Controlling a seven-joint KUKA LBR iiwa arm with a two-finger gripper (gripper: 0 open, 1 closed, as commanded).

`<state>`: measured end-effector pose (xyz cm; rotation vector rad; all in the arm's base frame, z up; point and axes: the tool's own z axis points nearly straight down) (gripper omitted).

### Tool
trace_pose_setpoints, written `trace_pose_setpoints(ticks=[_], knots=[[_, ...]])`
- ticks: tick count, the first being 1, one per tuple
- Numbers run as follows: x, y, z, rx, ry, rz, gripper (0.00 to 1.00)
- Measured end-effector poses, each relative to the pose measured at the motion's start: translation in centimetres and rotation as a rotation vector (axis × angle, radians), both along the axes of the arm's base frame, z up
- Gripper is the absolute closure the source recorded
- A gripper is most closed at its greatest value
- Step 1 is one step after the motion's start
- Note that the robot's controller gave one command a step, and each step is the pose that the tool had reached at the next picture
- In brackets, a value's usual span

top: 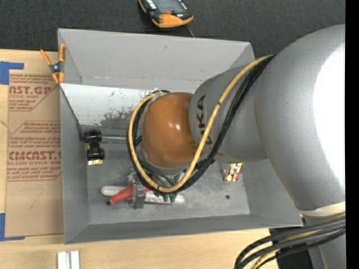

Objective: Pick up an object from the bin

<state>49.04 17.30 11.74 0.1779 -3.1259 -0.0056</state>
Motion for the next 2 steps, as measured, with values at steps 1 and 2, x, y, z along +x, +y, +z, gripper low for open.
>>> trace_pose_setpoints(ticks=[1,2], knots=[[0.1,0.0,2.5,0.001,-0.003,0.000,1.00],[0.1,0.0,4.2,0.002,-0.004,-0.001,1.00]])
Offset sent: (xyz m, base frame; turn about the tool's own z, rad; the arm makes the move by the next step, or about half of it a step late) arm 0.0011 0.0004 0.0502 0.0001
